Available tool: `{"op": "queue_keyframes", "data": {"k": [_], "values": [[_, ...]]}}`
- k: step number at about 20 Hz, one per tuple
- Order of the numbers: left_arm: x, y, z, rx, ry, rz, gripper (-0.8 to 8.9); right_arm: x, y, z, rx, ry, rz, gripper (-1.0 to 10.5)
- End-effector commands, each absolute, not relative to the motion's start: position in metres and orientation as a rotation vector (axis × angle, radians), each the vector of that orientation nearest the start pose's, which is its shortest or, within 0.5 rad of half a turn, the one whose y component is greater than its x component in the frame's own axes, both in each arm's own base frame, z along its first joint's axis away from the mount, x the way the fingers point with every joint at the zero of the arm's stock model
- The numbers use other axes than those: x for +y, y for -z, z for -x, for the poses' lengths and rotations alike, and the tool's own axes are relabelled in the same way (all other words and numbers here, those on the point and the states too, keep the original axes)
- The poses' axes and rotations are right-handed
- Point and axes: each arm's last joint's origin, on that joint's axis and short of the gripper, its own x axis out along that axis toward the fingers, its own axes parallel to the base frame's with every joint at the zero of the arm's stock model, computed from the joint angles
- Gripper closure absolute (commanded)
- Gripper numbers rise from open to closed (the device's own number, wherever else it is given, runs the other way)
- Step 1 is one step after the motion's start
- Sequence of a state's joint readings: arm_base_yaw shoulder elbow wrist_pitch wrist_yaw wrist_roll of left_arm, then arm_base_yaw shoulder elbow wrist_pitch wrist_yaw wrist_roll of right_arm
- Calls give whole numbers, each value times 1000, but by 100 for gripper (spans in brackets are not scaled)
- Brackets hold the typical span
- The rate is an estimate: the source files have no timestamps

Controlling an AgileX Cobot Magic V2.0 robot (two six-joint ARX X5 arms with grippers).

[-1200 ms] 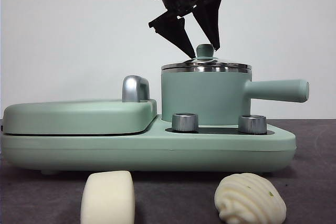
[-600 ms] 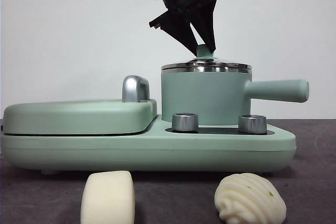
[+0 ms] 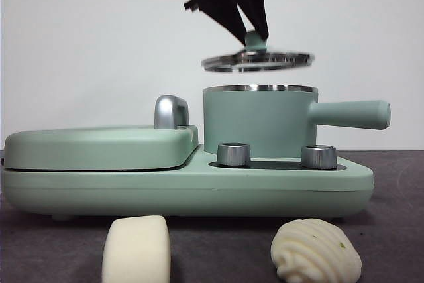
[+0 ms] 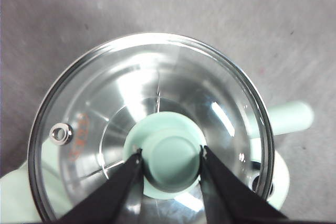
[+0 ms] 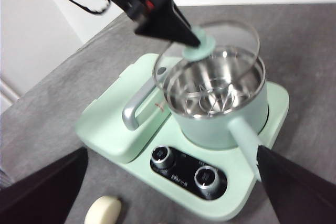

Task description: Put the buns in a small steamer

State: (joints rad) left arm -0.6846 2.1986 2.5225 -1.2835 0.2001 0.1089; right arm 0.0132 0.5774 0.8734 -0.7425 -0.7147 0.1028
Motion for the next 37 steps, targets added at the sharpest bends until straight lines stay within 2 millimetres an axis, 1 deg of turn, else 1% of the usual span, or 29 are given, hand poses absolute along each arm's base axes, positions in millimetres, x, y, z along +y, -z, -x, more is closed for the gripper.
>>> {"op": "queue_keyframes", "data": {"k": [1, 4, 6, 9, 12, 15, 17, 20, 22, 25, 27, 30, 31, 33, 34, 35, 37], "values": [[-272, -402, -330, 847, 854, -323, 791, 24, -342, -104, 533, -726, -289, 433], [-252, -414, -330, 836, 807, -311, 791, 39, -340, -120, 680, -809, -292, 434], [-235, -423, -333, 827, 773, -292, 791, 56, -339, -132, 762, -847, -252, 435], [-204, -433, -340, 817, 703, -255, 791, 94, -336, -147, 891, -872, -180, 437], [-173, -440, -347, 821, 630, -221, 791, 139, -328, -155, 1012, -927, -96, 442], [-144, -441, -357, 834, 554, -185, 791, 186, -308, -156, 1165, -944, -32, 442], [-128, -441, -363, 843, 510, -161, 791, 211, -289, -154, 1241, -941, 24, 442], [-109, -441, -370, 843, 461, -139, 791, 240, -262, -151, 1325, -936, 86, 442], [-98, -441, -373, 844, 433, -123, 791, 259, -243, -150, 1340, -918, 131, 442], [-87, -441, -375, 846, 406, -108, 791, 279, -219, -152, 1337, -914, 168, 442], [-84, -441, -376, 846, 399, -101, 791, 288, -204, -155, 1350, -906, 180, 444], [-82, -441, -377, 844, 402, -96, 791, 293, -183, -160, 1371, -845, 229, 549], [-82, -441, -377, 843, 402, -96, 791, 294, -179, -161, 1376, -837, 237, 572], [-82, -441, -377, 841, 402, -96, 791, 296, -174, -162, 1380, -825, 248, 708], [-82, -441, -377, 840, 402, -96, 791, 296, -174, -162, 1376, -820, 252, 800], [-82, -441, -377, 840, 402, -96, 791, 296, -174, -162, 1375, -821, 251, 843], [-82, -441, -377, 840, 402, -96, 791, 297, -178, -163, 1382, -831, 243, 846]]}}
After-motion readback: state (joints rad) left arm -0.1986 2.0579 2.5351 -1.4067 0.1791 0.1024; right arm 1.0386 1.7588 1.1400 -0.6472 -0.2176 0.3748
